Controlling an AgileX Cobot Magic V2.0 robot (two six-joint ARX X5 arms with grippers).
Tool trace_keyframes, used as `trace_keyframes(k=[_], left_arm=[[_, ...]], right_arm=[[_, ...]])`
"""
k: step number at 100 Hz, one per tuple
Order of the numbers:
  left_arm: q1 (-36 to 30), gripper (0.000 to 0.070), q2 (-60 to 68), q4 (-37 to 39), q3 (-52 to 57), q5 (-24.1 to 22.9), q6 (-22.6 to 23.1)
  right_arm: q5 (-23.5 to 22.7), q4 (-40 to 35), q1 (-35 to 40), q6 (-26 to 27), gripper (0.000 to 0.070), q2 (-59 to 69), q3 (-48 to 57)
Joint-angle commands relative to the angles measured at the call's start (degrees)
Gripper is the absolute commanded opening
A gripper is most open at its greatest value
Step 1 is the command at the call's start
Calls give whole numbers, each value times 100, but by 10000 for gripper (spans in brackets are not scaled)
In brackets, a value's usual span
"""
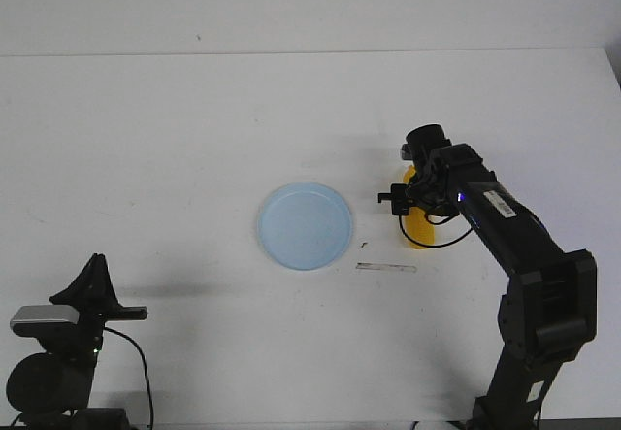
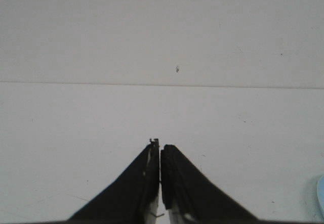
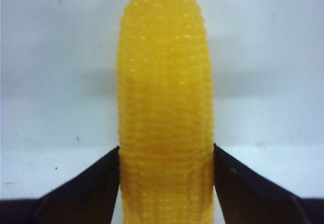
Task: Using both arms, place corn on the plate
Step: 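Lower the right gripper and close it around the corn, then carry the held corn with the right gripper over the plate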
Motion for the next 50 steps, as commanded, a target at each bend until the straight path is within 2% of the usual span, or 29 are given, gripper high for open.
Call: trace_keyframes(k=[1, 40, 50], left_arm=[[11, 1, -9, 76, 42, -2, -35], [11, 1, -9, 74, 42, -2, -35], [11, 1, -9, 74, 42, -2, -35]], right_arm=[[11, 129, 61, -20, 321, -33, 74], [2, 514, 470, -173, 322, -570, 103], [-42, 688, 726, -363, 322, -577, 105]])
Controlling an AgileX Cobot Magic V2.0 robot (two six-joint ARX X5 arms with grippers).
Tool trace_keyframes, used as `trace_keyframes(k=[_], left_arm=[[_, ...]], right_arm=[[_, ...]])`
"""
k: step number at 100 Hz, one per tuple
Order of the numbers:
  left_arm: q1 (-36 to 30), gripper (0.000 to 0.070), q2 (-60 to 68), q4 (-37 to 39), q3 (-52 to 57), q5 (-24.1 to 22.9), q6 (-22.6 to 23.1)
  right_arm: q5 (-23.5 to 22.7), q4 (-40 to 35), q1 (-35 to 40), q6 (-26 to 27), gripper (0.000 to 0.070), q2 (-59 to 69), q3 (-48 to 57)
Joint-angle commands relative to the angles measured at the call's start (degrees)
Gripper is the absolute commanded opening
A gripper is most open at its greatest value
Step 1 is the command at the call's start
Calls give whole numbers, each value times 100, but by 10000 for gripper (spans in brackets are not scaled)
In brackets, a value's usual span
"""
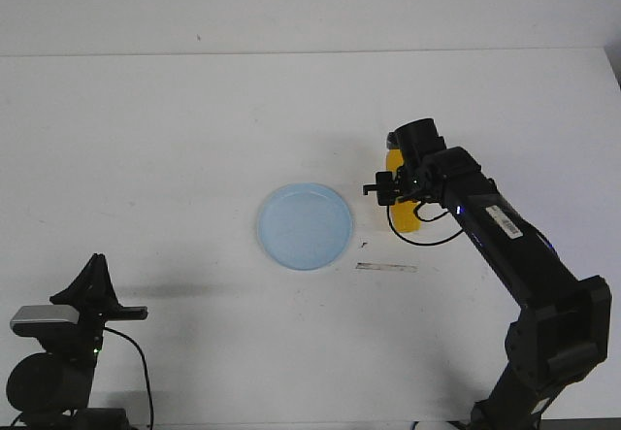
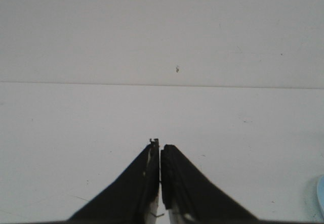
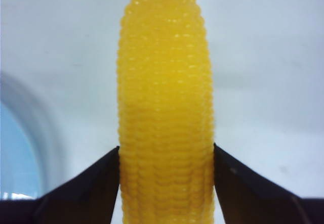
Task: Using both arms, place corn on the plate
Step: 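Carry the held corn with the right gripper over the plate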
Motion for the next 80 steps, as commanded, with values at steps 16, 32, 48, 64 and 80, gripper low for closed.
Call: trace_keyframes(k=[16, 32, 48, 64, 80], left_arm=[[11, 1, -7, 76, 42, -2, -35], [11, 1, -9, 76, 42, -2, -35], [11, 1, -9, 76, 42, -2, -35], [11, 1, -9, 76, 42, -2, -35], [11, 1, -9, 76, 42, -2, -35]], right_arm=[[-315, 396, 741, -433, 322, 39, 114], [-581, 743, 1287, -457, 322, 46, 114], [-859, 962, 1668, -459, 322, 127, 114], [-1071, 1303, 1919, -479, 322, 332, 114], [-1126, 1119, 1996, -476, 322, 549, 114]])
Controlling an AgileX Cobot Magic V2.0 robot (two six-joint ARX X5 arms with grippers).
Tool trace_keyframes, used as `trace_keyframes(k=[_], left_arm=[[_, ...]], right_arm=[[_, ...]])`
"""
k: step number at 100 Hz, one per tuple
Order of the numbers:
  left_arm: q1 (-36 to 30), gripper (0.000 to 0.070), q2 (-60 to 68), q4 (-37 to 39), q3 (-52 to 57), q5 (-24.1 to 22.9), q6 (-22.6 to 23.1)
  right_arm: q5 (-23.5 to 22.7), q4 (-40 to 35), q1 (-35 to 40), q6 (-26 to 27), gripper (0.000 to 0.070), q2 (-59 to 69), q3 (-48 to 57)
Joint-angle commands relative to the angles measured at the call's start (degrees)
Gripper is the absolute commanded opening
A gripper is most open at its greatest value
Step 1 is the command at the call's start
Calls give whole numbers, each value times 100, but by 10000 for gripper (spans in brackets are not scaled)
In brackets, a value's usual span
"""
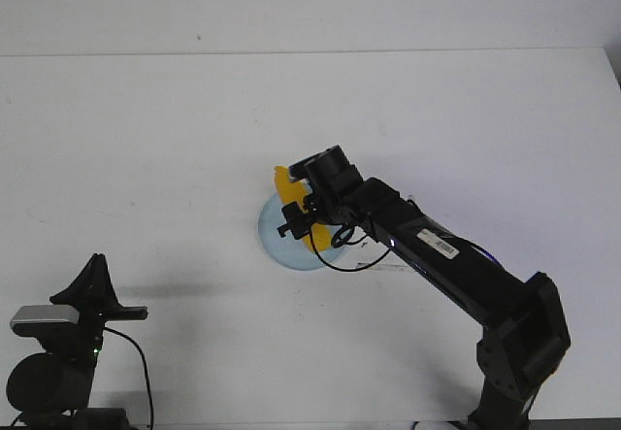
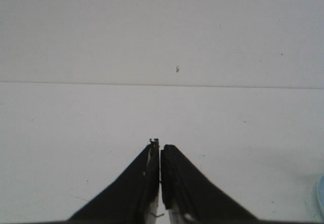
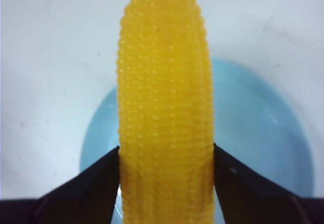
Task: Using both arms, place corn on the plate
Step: 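Carry the held corn with the right gripper over the plate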
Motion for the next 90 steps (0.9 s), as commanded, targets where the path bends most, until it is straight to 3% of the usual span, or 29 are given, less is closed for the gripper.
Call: trace_keyframes(k=[1, 50, 67, 90], left_arm=[[11, 1, -7, 76, 42, -2, -35], [11, 1, -7, 74, 42, -2, -35], [11, 1, -9, 76, 42, -2, -35], [11, 1, -9, 76, 42, -2, -35]], right_arm=[[-33, -83, 55, -55, 322, 210, 111], [-107, -275, -11, -33, 325, 579, 109], [-107, -236, -11, -31, 428, 579, 109], [-105, -223, -31, -24, 433, 570, 118]])
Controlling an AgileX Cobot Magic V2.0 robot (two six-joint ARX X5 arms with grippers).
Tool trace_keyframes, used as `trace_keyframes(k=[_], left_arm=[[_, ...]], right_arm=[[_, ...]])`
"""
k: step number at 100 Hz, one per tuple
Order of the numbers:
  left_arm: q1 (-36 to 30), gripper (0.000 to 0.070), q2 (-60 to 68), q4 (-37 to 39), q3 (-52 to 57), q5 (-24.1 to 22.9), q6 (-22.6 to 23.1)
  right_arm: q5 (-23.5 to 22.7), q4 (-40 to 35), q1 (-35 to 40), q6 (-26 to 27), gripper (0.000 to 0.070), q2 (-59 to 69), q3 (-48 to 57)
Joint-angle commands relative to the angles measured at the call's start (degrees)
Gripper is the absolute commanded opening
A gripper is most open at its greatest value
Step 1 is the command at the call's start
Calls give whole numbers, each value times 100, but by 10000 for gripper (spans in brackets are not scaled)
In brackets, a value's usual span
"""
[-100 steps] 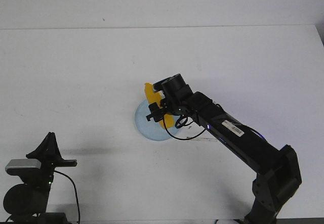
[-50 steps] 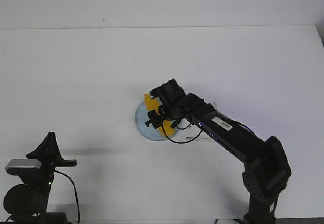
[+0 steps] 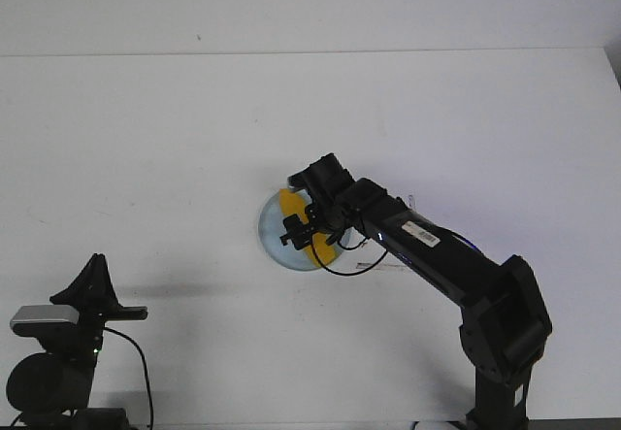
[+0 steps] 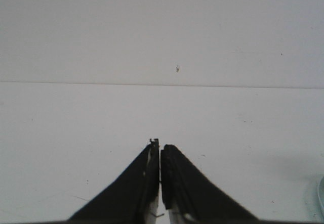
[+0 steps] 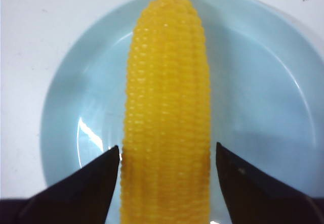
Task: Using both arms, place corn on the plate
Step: 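Carry the held corn with the right gripper over the plate, then open the right gripper to release the corn onto the plate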
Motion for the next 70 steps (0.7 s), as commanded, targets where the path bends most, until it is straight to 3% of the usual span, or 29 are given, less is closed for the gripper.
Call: trace_keyframes(k=[1, 39, 59, 64, 70], left_arm=[[11, 1, -7, 76, 42, 0, -35], [11, 1, -7, 76, 42, 0, -35], [11, 1, -7, 76, 42, 0, -35], [11, 1, -7, 76, 42, 0, -35], [11, 1, -7, 74, 42, 0, -35]], right_arm=[[-4, 42, 33, -22, 433, 111, 120], [35, 437, 20, -229, 428, -393, 133], [669, 577, 20, -319, 411, -693, 133], [835, 568, 20, -328, 377, -741, 131], [990, 522, -11, -380, 254, -822, 129]])
